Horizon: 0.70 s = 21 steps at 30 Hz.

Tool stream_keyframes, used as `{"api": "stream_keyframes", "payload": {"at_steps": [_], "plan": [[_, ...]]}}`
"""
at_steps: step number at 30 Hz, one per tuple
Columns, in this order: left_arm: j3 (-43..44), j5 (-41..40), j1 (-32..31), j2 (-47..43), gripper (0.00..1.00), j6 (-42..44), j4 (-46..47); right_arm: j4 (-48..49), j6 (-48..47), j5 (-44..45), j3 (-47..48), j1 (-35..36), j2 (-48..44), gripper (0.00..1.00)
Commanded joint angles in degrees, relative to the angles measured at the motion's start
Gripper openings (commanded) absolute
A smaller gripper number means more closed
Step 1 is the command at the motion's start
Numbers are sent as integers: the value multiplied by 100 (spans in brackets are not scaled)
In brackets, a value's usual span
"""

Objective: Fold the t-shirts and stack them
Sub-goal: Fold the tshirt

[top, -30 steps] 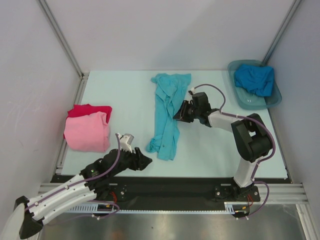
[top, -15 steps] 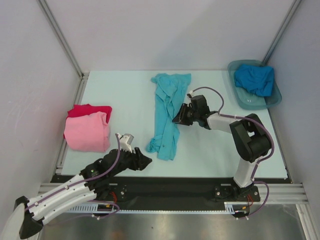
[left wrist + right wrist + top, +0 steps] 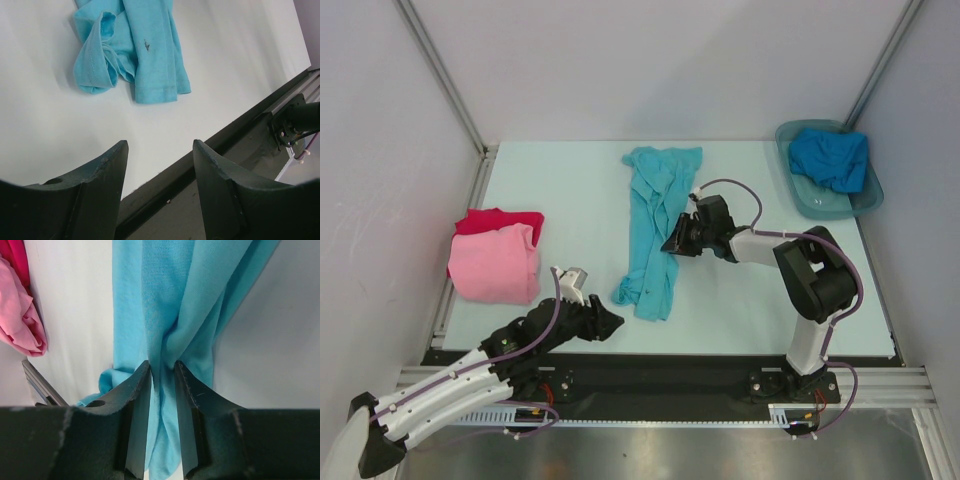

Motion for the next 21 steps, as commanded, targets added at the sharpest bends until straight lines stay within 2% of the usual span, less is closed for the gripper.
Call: {"api": "stream_keyframes", "payload": {"at_steps": [1, 7, 17, 21], "plan": [[16, -48, -43, -74, 60, -68, 114, 131, 12, 21, 110, 38, 24, 29], [8, -48, -43, -74, 60, -68, 132, 131, 30, 48, 101, 47, 24, 10], [-19, -39, -43, -74, 61, -76, 167, -71, -93, 57, 215, 30, -99, 5], [-63, -31, -43, -4, 60, -85, 272, -159, -119, 13, 163, -41, -292, 0]]}}
